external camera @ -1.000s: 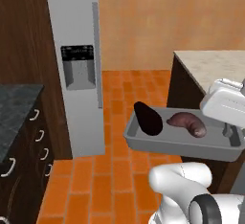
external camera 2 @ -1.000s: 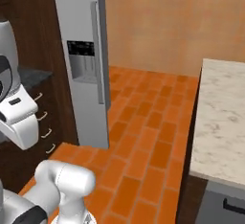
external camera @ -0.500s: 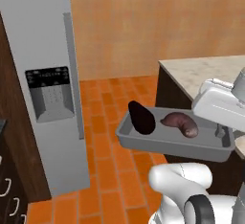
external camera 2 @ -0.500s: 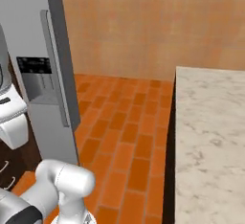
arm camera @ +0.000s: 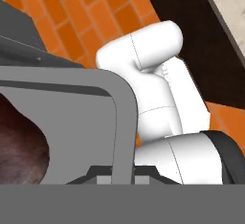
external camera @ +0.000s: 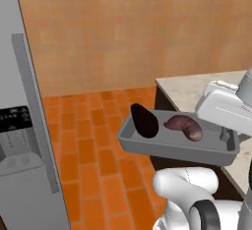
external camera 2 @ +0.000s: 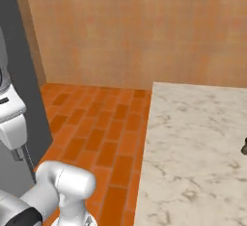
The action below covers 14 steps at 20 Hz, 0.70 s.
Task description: Take the meat container that has the chicken drumstick and place it on the second highest rack of the freezer. Then take the vegetable container that has the potato and avocado and place it on the highest rack of the freezer.
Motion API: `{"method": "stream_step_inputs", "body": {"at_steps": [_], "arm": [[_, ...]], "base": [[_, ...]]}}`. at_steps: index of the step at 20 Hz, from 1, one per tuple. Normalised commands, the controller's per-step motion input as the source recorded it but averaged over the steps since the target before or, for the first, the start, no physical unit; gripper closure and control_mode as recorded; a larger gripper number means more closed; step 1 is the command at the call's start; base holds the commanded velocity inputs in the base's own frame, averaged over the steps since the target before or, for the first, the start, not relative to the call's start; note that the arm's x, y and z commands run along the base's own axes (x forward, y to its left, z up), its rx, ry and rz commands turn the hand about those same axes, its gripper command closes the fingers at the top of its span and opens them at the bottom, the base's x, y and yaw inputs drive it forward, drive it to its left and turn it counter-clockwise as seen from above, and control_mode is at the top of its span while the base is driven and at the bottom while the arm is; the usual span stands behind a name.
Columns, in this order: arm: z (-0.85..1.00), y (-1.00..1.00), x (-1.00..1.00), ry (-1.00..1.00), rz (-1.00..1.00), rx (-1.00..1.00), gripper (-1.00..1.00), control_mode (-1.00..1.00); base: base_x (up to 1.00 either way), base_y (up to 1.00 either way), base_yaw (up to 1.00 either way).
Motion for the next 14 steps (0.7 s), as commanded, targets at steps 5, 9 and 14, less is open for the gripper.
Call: {"method": "stream_step_inputs", "body": {"at_steps": [5,9,14], "arm": [[0.00,0.00,0.00,0.00,0.00,0.00,1.00,1.00],[0.00,0.00,0.00,0.00,0.00,0.00,1.00,1.00],[0.00,0.00,0.00,0.00,0.00,0.00,1.00,1.00]], "base": [[1.00,-0.05,-0.07],[1.00,0.00,-0.05],[1.00,0.00,0.00]]}}
